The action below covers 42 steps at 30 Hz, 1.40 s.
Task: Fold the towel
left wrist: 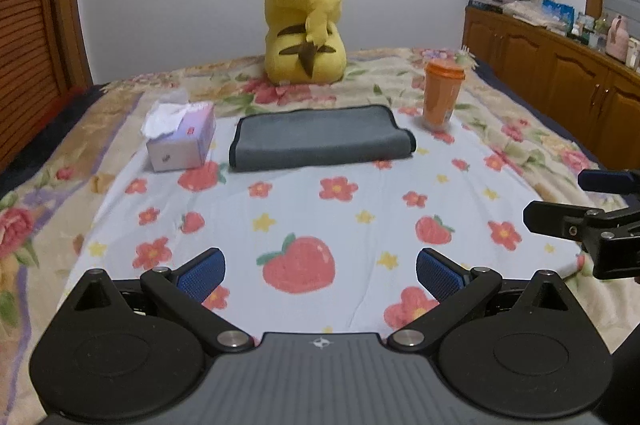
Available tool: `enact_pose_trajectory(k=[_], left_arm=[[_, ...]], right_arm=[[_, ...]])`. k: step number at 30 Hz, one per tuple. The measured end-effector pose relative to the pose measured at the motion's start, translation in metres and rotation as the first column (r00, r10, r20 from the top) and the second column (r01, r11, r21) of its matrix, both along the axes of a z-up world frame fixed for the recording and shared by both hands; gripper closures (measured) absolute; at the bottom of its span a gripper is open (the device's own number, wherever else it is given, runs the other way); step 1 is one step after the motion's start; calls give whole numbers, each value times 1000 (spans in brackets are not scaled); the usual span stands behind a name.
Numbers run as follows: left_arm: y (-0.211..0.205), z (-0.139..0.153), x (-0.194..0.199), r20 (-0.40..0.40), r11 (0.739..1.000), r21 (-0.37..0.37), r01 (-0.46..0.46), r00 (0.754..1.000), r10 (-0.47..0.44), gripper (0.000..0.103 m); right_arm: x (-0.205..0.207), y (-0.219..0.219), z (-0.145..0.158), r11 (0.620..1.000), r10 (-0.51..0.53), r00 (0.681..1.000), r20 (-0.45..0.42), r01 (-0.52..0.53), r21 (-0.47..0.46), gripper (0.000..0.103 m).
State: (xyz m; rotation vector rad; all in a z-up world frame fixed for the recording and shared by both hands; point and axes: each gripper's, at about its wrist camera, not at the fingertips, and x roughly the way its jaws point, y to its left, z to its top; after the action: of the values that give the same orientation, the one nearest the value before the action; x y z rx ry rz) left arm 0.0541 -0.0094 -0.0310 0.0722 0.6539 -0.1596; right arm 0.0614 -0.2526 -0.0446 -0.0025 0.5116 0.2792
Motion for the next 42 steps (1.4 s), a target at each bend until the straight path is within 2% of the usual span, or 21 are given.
enact_pose_trajectory(k=[11, 18, 22, 42], left_arm=[[10, -17, 2, 0, 999, -21, -41, 999, 41, 0], [10, -8, -6, 67, 999, -17, -42, 997, 43, 0], [9, -2, -13, 126, 999, 0, -45, 991, 44, 0], [11, 16, -28, 258, 998, 4, -65, 964, 62, 0]], right_arm=[[3, 4, -20, 1000, -7, 1000, -17, 7, -28, 0], [2, 6, -23, 999, -21, 1000, 16, 22, -37, 0], [-1, 0, -19, 999, -46, 998, 45, 46, -12, 0], [-8, -10, -10, 995, -100, 986, 131, 97, 29, 0]])
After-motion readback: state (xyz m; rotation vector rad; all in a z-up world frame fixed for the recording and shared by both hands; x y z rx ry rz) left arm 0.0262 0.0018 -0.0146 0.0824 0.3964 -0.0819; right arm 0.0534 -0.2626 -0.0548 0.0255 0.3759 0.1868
